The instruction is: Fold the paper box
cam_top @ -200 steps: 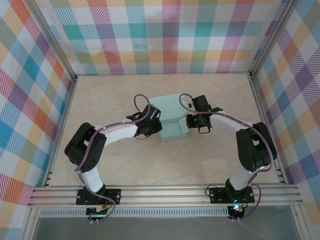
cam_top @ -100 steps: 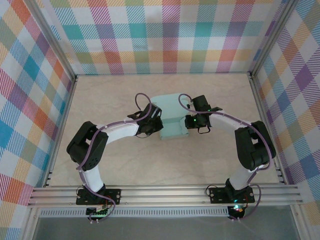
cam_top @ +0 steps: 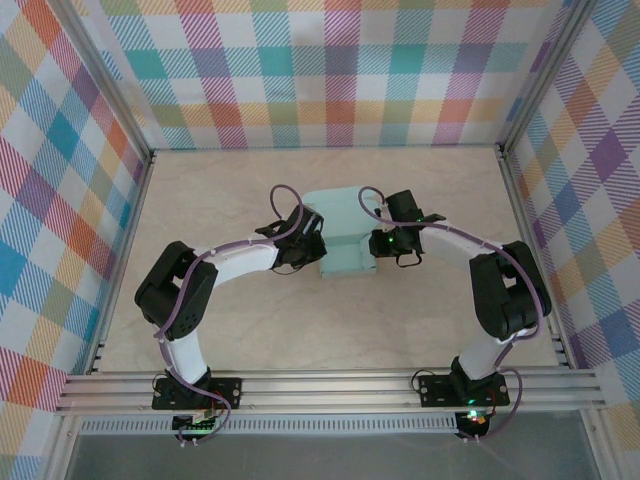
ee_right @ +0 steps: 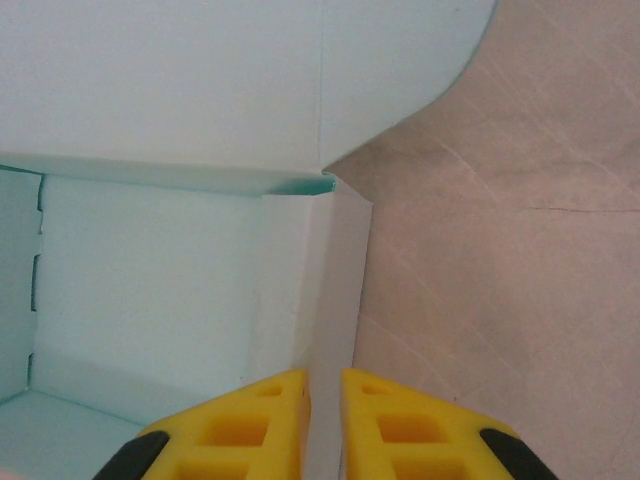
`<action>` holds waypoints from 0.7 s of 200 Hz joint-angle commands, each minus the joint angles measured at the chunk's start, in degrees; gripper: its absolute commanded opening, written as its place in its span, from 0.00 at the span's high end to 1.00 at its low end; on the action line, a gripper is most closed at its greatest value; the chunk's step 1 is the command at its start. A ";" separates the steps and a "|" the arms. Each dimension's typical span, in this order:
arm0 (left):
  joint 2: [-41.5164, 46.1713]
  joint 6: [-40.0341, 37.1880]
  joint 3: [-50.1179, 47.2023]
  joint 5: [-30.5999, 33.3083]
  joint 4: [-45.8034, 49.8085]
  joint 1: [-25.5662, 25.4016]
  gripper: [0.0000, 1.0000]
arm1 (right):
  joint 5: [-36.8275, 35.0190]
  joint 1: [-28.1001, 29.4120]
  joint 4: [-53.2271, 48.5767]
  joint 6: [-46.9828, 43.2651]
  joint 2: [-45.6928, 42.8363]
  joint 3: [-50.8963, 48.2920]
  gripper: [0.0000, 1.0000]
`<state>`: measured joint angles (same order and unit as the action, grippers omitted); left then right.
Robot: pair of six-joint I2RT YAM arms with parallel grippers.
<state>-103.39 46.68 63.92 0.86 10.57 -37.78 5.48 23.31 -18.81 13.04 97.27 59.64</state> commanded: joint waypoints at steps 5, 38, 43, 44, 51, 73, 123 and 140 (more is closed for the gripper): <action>-4.44 -1.02 -1.48 -0.69 7.05 0.01 0.92 | 4.02 0.60 2.45 1.53 -1.91 -1.61 0.83; -5.02 -0.97 -1.04 0.23 9.10 0.01 0.92 | 1.91 0.43 3.27 3.22 -3.66 -2.64 0.84; -4.97 -0.92 -0.92 0.43 9.51 0.03 0.92 | 1.53 0.29 3.18 3.38 -3.95 -2.75 0.84; -4.97 -0.90 -0.91 0.53 9.53 0.01 0.92 | 1.46 0.27 3.17 3.39 -3.94 -2.76 0.84; -5.06 -0.99 -0.73 0.83 10.01 -0.01 0.93 | 1.19 0.05 3.16 3.61 -4.26 -2.86 0.84; -5.23 -1.13 -0.51 1.03 10.54 0.00 0.93 | 0.66 -0.56 3.17 3.85 -4.99 -3.30 0.83; -5.50 -0.98 -0.55 0.72 10.44 -0.01 0.93 | 0.09 -1.21 3.21 3.75 -4.33 -4.26 0.84; -5.37 -1.03 -0.55 0.79 10.37 -0.01 0.93 | -0.57 -1.42 3.15 3.26 -4.13 -4.27 0.85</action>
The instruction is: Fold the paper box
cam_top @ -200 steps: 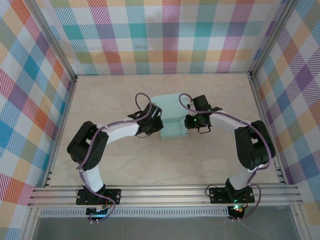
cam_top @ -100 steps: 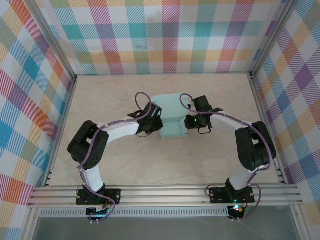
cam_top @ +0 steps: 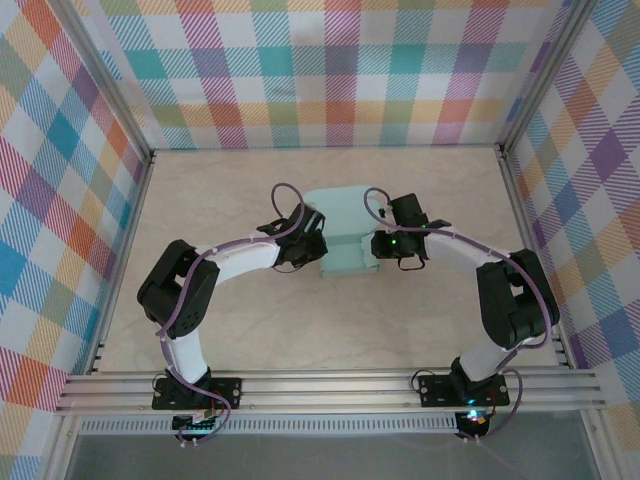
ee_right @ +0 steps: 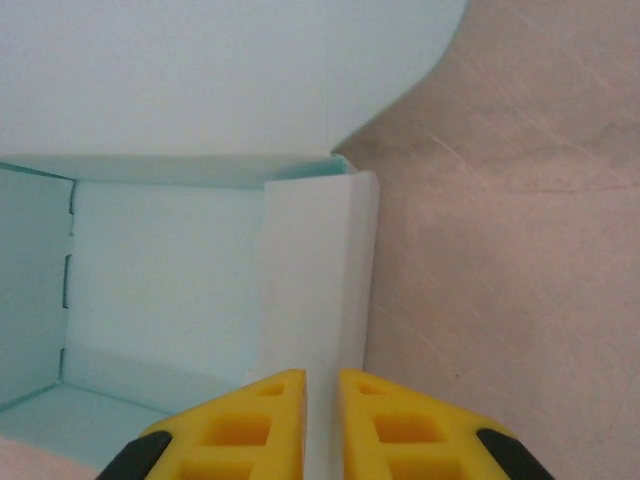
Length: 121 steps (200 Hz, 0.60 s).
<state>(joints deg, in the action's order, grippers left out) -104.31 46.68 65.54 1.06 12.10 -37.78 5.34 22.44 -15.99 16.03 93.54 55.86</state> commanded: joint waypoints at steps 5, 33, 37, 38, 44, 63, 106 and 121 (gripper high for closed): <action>-4.42 -1.06 -2.21 0.61 8.82 0.03 0.93 | -0.25 -0.58 0.30 0.18 -0.29 -0.48 0.85; -4.46 -1.01 -2.21 0.54 8.68 -0.01 0.93 | 2.55 -0.80 0.36 0.04 0.32 -0.04 0.85; -4.49 -0.96 -2.25 0.52 8.72 -0.01 0.93 | 2.85 -0.82 0.34 0.05 0.41 0.02 0.85; -4.54 -0.97 -2.26 0.52 8.73 -0.01 0.93 | 2.93 -0.82 0.34 0.05 0.46 0.03 0.85; -4.42 -0.89 -2.25 0.57 8.57 -0.01 0.93 | 3.51 -0.82 0.35 0.07 0.71 0.09 0.85; -4.47 -0.93 -2.24 0.44 8.54 -0.01 0.93 | 4.78 -0.81 0.26 -0.12 1.40 0.31 0.85; -4.55 -0.89 -2.21 0.44 8.63 -0.01 0.93 | 6.47 -0.82 0.08 -0.38 2.26 0.73 0.86; -4.55 -0.95 -2.20 0.37 8.48 -0.01 0.93 | 6.77 -0.86 -0.23 -0.62 2.35 1.00 0.86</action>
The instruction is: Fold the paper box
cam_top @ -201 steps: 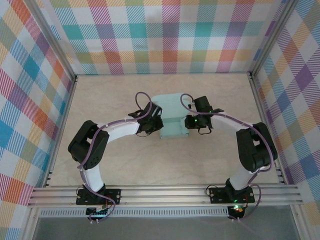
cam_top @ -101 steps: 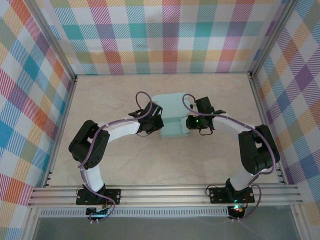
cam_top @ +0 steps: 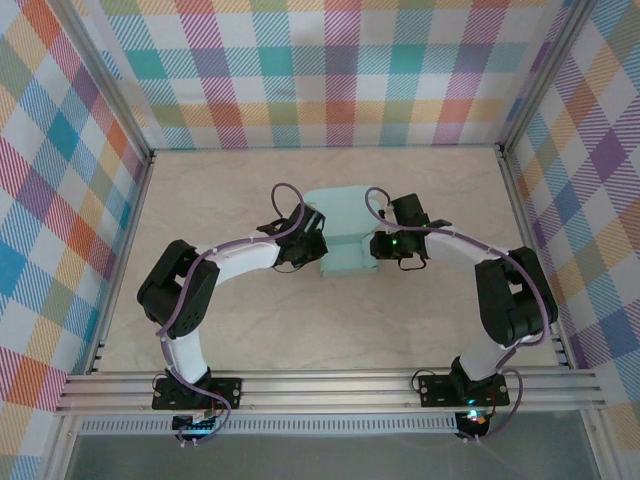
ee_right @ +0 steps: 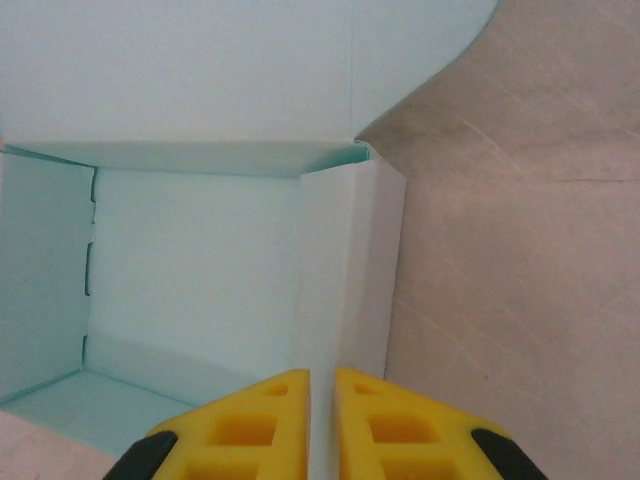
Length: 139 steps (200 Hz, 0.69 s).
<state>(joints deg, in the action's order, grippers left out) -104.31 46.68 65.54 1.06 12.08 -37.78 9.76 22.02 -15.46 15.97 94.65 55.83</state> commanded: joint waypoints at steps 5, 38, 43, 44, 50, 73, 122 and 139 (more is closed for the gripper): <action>-4.58 -0.89 -2.20 0.42 8.43 -0.01 0.93 | 2.45 -0.40 -0.82 -0.54 1.32 1.11 0.86; -4.63 -0.97 -2.34 0.28 8.30 -0.01 0.93 | 2.63 -0.31 -2.62 -1.28 2.21 2.23 0.86; -4.60 -0.94 -2.33 0.27 8.25 -0.01 0.93 | 2.13 -0.31 -3.33 -1.35 2.52 2.55 0.86; -4.59 -0.91 -2.34 0.26 8.24 -0.01 0.93 | 2.03 -0.31 -3.47 -1.37 2.58 2.63 0.86; -4.58 -0.88 -2.43 0.28 8.28 0.03 0.93 | 1.33 -0.23 -4.42 -1.67 2.92 3.02 0.86; -4.58 -0.81 -2.58 0.30 8.14 -0.01 0.93 | -0.98 0.20 -6.73 -2.97 3.60 4.01 0.86; -4.72 -1.01 -2.24 0.08 8.14 0.04 0.93 | -6.88 2.81 -11.05 -5.71 4.94 6.79 0.84; -4.67 -1.10 -2.16 0.17 8.25 -0.01 0.93 | -9.41 3.70 -12.44 -6.42 5.32 7.91 0.84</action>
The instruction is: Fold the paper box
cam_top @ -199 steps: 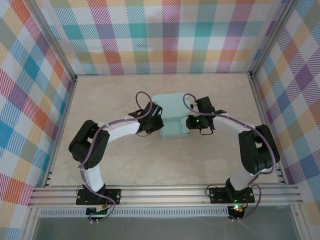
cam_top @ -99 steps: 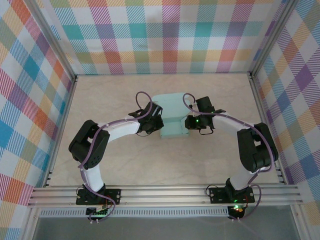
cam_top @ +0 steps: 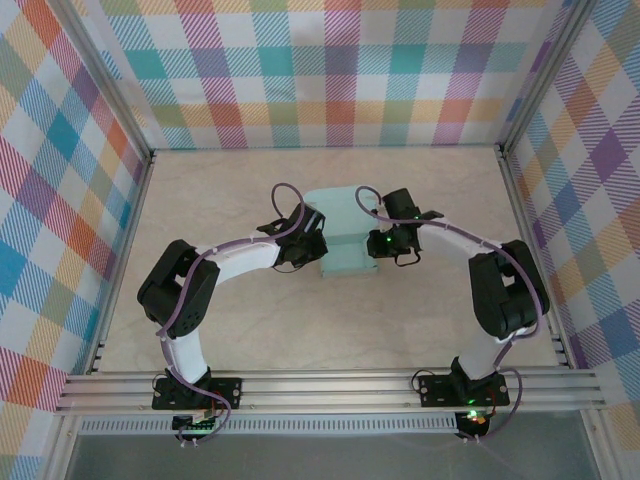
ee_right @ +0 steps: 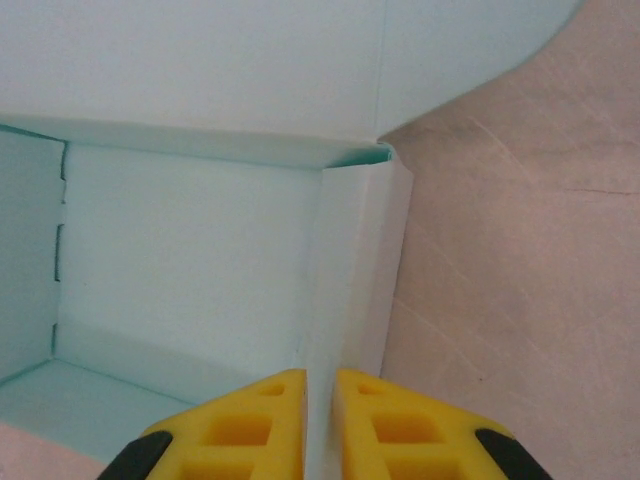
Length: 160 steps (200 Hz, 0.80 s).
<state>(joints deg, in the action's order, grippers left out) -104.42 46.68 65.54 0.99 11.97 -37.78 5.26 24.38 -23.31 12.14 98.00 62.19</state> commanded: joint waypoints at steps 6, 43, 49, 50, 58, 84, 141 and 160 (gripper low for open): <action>-4.56 -1.10 -2.17 0.34 8.41 -0.01 0.94 | -6.04 1.68 -5.28 -2.86 2.19 2.09 0.84; -4.82 -1.09 -1.98 0.15 8.42 -0.01 0.94 | -10.27 3.19 -8.44 -4.68 3.96 4.48 0.82; -4.80 -1.07 -1.99 0.15 8.40 -0.01 0.94 | -10.15 3.21 -8.57 -4.61 4.04 4.68 0.82; -4.81 -1.07 -1.99 0.15 8.41 -0.01 0.94 | -10.12 3.21 -8.67 -4.55 4.04 4.77 0.82; -4.82 -1.11 -1.98 0.19 8.35 -0.01 0.94 | -9.44 3.22 -8.40 -4.50 3.88 4.69 0.82; -4.74 -1.16 -1.99 0.37 8.52 -0.01 0.94 | -5.96 3.21 -5.90 -3.52 1.49 3.74 0.82; -4.73 -1.23 -2.15 0.50 8.45 -0.01 0.94 | -4.93 1.96 -0.47 -1.14 -4.66 0.56 0.77; -4.82 -1.20 -2.08 0.37 8.40 -0.01 0.94 | -3.11 0.20 0.60 0.10 -5.51 -0.93 0.76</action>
<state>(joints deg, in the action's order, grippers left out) -104.53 46.68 65.76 0.99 12.03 -37.78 -0.34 26.57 -25.45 10.09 94.91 63.18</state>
